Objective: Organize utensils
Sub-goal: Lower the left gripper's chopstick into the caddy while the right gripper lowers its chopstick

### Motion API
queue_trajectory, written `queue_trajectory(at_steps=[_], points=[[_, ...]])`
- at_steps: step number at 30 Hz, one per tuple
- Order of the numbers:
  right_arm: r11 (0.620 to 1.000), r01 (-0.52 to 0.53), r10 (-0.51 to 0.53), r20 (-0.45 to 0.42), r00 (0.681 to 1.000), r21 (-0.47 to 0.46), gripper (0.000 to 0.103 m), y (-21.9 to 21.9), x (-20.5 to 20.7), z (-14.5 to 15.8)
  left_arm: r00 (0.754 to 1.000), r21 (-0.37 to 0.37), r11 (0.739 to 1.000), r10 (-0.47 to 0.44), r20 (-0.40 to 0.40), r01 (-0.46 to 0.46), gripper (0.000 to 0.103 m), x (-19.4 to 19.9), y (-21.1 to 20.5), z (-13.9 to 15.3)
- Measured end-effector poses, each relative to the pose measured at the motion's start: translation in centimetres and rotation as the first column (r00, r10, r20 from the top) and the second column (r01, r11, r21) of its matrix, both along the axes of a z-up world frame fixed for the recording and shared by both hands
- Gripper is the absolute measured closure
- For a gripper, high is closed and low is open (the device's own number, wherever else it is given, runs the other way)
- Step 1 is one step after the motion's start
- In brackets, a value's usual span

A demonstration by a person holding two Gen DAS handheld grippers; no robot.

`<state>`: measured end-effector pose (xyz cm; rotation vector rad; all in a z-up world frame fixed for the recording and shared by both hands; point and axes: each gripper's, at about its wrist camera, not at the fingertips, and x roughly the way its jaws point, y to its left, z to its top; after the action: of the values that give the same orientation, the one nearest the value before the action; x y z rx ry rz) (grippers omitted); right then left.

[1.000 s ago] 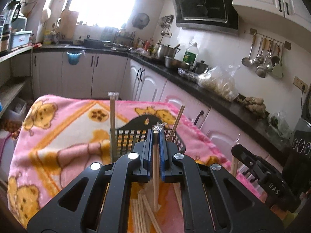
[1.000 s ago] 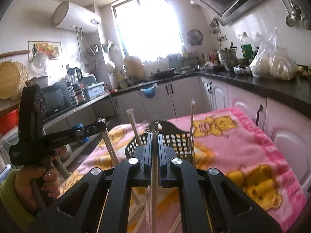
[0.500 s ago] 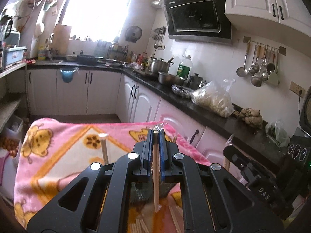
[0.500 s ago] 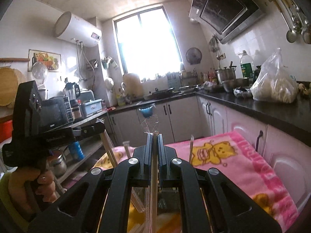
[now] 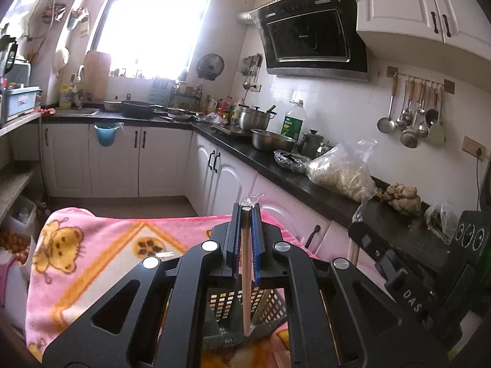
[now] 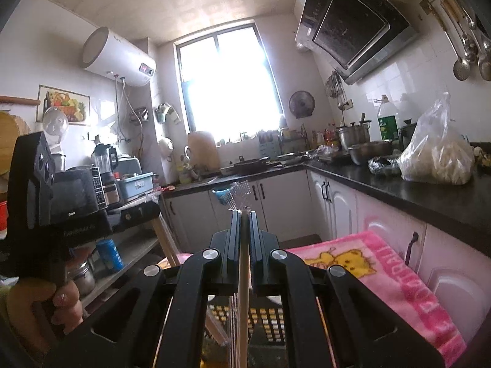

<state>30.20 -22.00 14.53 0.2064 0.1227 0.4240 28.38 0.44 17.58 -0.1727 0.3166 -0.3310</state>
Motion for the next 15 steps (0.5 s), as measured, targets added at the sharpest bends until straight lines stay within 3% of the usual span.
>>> queue_trajectory(at_steps=[15], points=[[0.995,0.077,-0.082,0.077,0.994,0.060,0.097,-0.3,5.0,0.2,1.000,-0.002,1.000,0.017,-0.020,-0.017,0.101,2.9,0.3,-2.4]])
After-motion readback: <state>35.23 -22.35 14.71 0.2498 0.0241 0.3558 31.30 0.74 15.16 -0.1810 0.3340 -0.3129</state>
